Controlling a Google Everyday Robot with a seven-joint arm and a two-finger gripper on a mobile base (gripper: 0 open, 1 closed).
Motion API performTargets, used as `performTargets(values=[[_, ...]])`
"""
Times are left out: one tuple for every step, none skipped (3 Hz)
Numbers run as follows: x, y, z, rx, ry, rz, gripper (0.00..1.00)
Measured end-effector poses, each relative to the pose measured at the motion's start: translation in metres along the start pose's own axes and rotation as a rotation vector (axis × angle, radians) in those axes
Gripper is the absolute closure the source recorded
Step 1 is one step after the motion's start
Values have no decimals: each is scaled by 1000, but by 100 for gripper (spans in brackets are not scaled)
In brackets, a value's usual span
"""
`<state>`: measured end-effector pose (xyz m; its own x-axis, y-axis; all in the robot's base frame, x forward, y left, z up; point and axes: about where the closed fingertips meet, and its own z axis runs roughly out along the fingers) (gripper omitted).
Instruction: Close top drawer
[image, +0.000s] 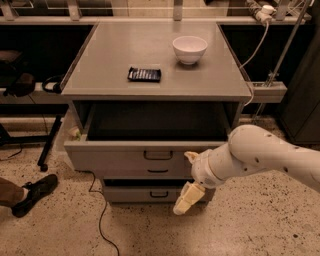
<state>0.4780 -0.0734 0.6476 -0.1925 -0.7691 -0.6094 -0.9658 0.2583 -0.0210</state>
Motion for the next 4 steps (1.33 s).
performTargets(values=[[-8,-10,14,-24,13,32,0],[-8,-10,14,-24,13,32,0],[-4,-25,8,22,19,21,0],[5,-58,-3,124,60,7,19]])
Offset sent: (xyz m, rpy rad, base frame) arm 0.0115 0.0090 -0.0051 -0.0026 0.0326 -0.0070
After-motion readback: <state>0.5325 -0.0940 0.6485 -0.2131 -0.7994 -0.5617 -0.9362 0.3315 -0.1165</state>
